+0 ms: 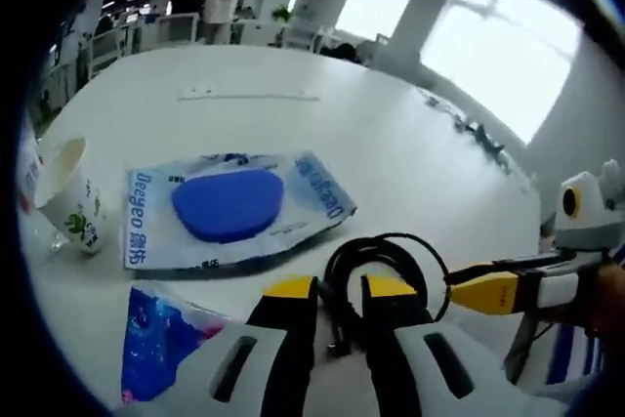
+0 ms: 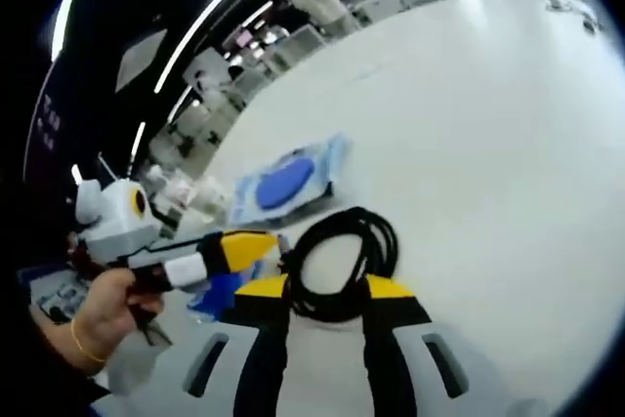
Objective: Arrange the tabletop items into an orderly group along one side of the table until the central work area is clear of visible clutter.
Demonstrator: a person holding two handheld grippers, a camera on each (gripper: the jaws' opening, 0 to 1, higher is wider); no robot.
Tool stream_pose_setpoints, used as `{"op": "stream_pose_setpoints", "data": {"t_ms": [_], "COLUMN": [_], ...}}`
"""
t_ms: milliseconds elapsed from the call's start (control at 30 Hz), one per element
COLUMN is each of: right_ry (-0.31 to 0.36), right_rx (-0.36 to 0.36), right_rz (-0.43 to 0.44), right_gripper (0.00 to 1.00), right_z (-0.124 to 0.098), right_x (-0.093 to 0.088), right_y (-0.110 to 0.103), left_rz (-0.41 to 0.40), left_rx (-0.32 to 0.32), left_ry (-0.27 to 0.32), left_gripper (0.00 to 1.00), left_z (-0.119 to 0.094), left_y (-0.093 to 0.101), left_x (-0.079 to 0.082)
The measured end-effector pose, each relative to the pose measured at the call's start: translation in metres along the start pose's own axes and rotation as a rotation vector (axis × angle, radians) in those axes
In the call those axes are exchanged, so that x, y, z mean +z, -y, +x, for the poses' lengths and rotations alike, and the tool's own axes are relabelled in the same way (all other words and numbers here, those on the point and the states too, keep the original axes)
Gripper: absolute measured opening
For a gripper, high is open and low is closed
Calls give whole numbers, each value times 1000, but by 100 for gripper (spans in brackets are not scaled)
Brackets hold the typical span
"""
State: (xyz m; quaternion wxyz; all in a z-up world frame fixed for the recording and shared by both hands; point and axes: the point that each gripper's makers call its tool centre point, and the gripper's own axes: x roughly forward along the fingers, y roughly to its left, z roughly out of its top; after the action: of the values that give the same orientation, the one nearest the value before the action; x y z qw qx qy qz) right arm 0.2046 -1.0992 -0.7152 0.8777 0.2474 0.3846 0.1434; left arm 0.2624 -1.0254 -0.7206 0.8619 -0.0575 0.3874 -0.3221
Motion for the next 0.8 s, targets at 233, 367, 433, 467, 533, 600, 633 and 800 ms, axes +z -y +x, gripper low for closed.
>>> {"op": "stream_pose_setpoints", "data": {"t_ms": [233, 367, 433, 467, 533, 600, 633, 800], "right_ry": [36, 43, 46, 48, 56, 82, 80, 54], "right_rx": [23, 33, 36, 39, 49, 59, 62, 61], "right_rz": [-82, -119, -131, -139, -150, -155, -163, -228], "right_gripper": [45, 55, 57, 58, 62, 67, 70, 77], "right_z": [-8, -12, -12, -13, -14, -14, -14, -13], "right_x": [12, 15, 16, 16, 18, 22, 22, 18], "right_y": [-13, -19, -22, -23, -26, -30, -32, -39], "left_rz": [10, 34, 41, 41, 52, 58, 80, 107], "left_rx": [10, 28, 36, 40, 49, 54, 55, 55], "left_ry": [48, 65, 71, 77, 89, 103, 111, 131], "left_gripper": [40, 52, 54, 55, 60, 66, 69, 78], "left_z": [-18, -25, -30, -33, -37, -41, -44, -53], "left_y": [-2, -8, -11, -12, -14, -15, -16, -16], "left_x": [13, 18, 20, 22, 25, 28, 30, 34]}}
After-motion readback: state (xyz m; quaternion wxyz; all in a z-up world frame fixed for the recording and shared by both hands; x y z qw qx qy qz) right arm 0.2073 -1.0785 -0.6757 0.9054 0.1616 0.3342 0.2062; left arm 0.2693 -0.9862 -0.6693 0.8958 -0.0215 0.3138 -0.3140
